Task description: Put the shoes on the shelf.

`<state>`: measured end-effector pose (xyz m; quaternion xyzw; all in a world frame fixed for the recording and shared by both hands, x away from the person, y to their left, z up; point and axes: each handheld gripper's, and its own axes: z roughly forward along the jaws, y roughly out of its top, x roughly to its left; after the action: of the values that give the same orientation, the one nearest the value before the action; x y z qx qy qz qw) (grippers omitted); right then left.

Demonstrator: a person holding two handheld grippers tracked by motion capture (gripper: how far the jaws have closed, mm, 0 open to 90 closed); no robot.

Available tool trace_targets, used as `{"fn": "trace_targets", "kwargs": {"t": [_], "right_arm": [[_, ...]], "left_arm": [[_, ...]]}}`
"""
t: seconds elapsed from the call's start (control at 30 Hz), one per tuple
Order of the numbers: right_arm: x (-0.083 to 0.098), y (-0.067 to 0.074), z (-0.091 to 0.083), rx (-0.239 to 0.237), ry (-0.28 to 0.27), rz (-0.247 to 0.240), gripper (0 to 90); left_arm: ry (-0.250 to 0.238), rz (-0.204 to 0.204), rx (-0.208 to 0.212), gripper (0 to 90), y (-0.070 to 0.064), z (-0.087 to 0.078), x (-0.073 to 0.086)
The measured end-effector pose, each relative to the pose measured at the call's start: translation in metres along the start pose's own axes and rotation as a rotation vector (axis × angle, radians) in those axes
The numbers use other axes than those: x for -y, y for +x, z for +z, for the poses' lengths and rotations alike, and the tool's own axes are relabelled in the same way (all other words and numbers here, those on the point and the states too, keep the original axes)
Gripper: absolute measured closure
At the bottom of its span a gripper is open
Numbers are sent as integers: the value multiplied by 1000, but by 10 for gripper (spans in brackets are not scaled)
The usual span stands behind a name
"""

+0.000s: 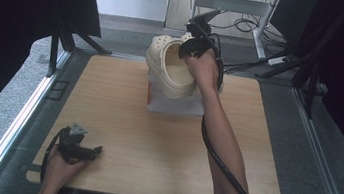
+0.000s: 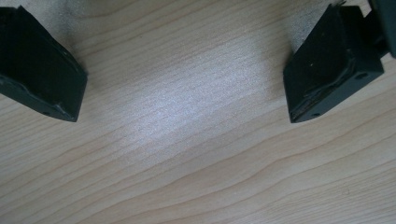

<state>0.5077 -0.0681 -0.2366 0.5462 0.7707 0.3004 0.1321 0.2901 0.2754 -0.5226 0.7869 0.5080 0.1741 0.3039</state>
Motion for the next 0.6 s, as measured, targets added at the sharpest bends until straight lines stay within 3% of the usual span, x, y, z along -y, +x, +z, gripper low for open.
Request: {"fn": "trace_targets", "kwargs": {"t": [0.37,0.6], "right_arm": [[-22,-11,31,72,-18,79,638],[-31,-16,51,83,-38,108,638]], "left_arm": [[5,7,8,0,0,0,-1],[6,10,10,0,0,0,-1]]}}
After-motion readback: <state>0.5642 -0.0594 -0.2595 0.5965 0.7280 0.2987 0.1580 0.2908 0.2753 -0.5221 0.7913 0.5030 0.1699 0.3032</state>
